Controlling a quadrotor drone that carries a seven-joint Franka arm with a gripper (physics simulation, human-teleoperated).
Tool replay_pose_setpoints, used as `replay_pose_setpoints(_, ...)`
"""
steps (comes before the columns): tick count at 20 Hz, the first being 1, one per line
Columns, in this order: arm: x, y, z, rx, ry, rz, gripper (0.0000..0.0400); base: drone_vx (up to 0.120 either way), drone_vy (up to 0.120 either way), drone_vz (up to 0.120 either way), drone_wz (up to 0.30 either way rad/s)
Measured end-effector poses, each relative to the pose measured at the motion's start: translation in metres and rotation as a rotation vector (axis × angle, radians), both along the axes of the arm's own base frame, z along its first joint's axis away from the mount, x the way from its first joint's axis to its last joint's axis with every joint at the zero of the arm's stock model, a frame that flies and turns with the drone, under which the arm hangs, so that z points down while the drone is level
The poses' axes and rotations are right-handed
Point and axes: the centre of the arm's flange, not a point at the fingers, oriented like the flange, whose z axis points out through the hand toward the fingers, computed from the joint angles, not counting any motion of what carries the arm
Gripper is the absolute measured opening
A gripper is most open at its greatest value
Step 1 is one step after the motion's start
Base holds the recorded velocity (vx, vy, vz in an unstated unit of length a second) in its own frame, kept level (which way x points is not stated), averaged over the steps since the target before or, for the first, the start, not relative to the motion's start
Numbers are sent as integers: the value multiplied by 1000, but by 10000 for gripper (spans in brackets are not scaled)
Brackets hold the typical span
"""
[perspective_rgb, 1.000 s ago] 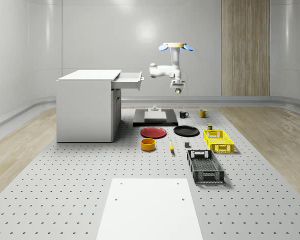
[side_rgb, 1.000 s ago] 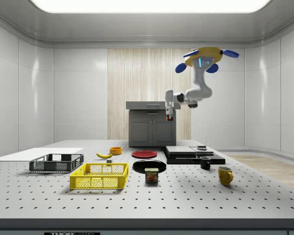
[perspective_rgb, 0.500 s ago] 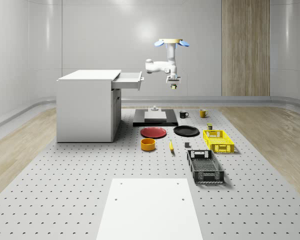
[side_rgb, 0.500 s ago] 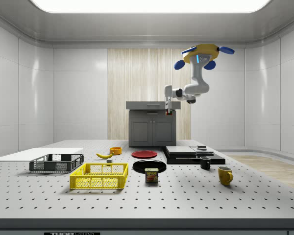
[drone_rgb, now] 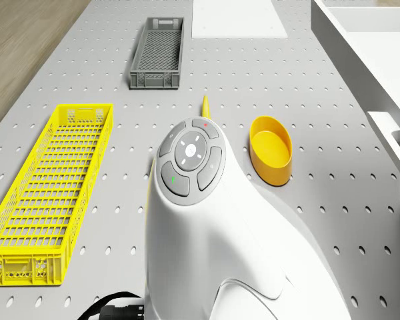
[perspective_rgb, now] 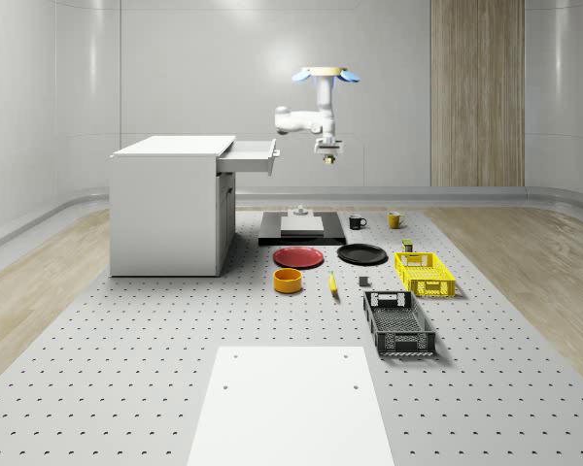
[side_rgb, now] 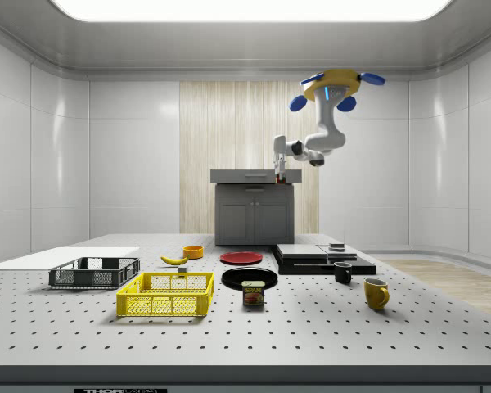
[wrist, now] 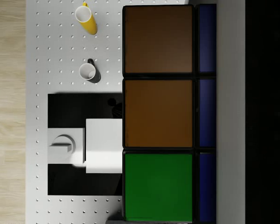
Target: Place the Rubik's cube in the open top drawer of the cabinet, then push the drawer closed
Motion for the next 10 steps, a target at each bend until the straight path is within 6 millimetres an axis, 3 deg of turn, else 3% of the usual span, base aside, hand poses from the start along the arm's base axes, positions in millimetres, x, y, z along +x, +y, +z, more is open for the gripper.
replay_pose_setpoints(10,0,0,0,0,0,0,325,0,-120,120,0)
